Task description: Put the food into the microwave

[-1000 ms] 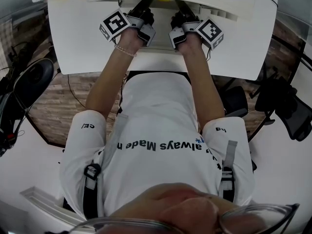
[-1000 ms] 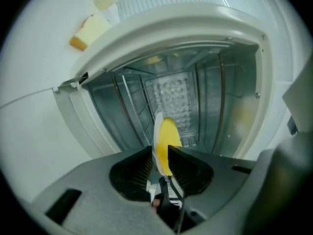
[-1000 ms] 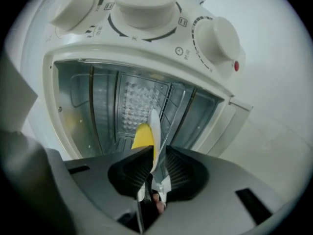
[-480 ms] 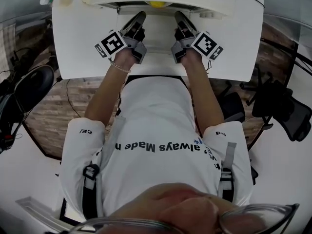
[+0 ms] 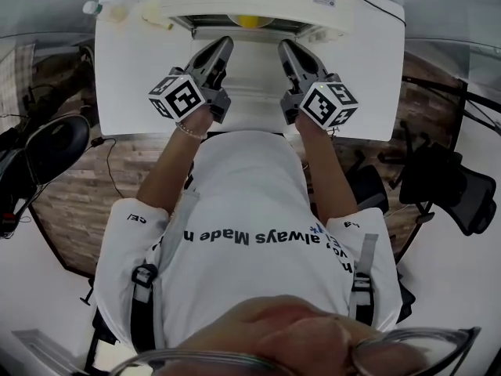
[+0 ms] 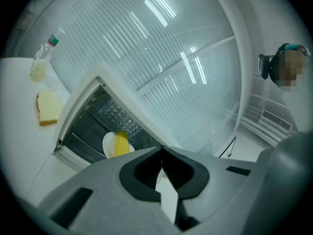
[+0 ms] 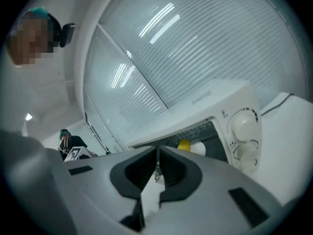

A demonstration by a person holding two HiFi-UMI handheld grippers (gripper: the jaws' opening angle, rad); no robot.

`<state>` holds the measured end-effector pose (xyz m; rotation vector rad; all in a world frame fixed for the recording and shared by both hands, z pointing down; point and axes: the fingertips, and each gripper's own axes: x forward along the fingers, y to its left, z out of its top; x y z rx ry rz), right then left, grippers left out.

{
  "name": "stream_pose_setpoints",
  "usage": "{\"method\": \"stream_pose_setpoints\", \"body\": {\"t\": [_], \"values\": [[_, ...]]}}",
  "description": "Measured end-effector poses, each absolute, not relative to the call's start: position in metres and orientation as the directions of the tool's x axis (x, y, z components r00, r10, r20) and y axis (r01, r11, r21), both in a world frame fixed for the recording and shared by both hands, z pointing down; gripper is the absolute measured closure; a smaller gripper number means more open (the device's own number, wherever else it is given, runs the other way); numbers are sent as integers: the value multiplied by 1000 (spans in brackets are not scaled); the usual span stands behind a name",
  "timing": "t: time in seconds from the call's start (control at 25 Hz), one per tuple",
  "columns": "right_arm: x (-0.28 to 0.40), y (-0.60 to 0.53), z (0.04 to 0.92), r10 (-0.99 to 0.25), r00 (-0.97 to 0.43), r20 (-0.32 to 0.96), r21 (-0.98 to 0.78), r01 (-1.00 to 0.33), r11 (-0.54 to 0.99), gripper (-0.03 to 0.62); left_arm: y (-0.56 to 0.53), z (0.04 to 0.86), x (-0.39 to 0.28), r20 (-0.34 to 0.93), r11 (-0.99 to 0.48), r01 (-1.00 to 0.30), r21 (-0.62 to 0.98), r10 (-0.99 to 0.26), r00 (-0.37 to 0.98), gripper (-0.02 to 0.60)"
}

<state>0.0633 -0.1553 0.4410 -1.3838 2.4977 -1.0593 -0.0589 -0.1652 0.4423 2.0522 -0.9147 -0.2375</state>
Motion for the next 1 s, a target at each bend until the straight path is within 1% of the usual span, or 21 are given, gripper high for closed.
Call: {"method": "stream_pose_setpoints", "body": {"t": [0.16,0.36,0.56,0.84,1.0], "values": [[62,-145,406,-774,-595,215,-495,-750,439,569,-154,415,-56,124,-423,-521,742,-677,726,571],[60,-133,367,-777,-599,193,-366,-779,509,569,-142,380,-54,93,-498,-544,675,-674,733,571],[61,-124,344,-781,-595,188,-292,-793,534,569,-136,353,-51,75,-550,-572,609,-678,731,571],[60,-101,308,-798,-579,171,-175,-814,553,569,-116,316,-48,86,-638,-651,411,-684,724,571],[58,-92,288,-801,-579,156,-131,-815,564,569,-108,297,-48,74,-657,-669,346,-692,718,571]]}}
